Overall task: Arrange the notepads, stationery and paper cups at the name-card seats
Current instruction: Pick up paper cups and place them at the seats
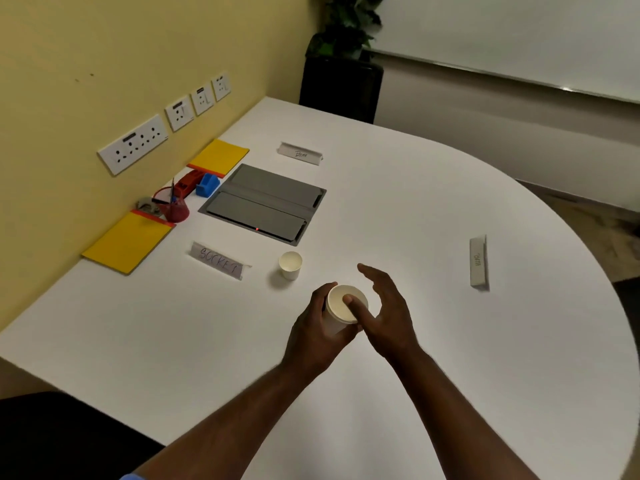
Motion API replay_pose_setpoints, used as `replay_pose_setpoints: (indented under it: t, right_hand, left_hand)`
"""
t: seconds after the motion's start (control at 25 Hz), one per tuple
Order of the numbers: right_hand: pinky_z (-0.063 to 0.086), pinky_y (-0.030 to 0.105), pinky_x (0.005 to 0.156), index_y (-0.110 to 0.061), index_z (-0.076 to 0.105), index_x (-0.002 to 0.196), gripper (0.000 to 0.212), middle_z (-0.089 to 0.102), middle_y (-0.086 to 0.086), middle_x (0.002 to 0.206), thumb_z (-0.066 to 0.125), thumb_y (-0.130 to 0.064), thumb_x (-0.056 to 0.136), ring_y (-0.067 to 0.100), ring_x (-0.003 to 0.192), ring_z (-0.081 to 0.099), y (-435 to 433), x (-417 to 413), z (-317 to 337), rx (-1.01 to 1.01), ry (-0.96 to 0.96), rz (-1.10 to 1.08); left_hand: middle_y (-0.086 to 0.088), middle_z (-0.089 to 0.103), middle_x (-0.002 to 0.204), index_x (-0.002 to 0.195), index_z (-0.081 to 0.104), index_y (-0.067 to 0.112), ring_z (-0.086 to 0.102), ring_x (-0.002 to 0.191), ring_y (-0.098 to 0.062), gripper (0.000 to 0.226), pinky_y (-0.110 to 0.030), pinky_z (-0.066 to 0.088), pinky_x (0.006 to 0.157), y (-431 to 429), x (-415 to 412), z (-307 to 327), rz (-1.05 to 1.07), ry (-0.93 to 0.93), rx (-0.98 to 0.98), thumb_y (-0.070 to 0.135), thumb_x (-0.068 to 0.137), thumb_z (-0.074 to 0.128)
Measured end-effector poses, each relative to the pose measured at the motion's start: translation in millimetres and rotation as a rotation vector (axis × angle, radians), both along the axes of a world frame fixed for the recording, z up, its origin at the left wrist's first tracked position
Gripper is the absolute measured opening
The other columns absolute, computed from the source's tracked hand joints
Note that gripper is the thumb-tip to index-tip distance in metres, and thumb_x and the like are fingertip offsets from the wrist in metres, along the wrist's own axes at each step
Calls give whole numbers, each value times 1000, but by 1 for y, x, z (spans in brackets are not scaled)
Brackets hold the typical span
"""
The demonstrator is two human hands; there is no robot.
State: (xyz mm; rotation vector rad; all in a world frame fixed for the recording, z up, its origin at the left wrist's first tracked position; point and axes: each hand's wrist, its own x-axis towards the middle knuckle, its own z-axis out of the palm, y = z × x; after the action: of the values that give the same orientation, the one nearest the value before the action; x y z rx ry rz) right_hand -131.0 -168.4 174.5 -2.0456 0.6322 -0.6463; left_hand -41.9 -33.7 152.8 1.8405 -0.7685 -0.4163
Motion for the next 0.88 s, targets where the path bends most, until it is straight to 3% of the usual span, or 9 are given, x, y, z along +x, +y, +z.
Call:
replay_pose_setpoints:
  t: [0.16, 0.44, 0.72, 0.88]
  right_hand:
    - [41, 25, 108, -40, 48, 142, 70, 49, -24, 144, 72, -65, 81, 4, 136, 47, 13, -44, 4, -5, 26, -41]
    - [41, 15, 104, -33, 52, 141, 78, 54, -23, 140, 83, -56, 74, 1, 132, 51, 26, -132, 7, 37, 8, -186]
    - [40, 9, 99, -33, 52, 141, 82, 55, -24, 135, 86, -53, 69, 0, 128, 53, 18, -232, 11, 16, -47, -226]
    - [42, 12, 100, -35, 51, 142, 83, 54, -22, 135, 85, -56, 69, 1, 127, 54, 7, -307, 14, -9, -54, -237]
  left_hand:
    - [18, 61, 135, 142, 41, 38, 62, 119, -6, 82, -33, 57, 96, -5, -29, 0, -101, 4, 1, 40, 75, 88]
    - [31, 63, 121, 134, 43, 47, 63, 110, 5, 80, -27, 58, 89, -19, -100, 6, -299, 60, -17, 60, 65, 79]
    - [33, 63, 123, 137, 42, 49, 64, 109, 7, 80, -28, 59, 88, -33, -201, 21, -340, 35, -35, 58, 66, 78]
    - [28, 63, 128, 141, 42, 45, 63, 114, 6, 81, -28, 58, 91, -43, -280, 22, -339, 34, -42, 53, 68, 76]
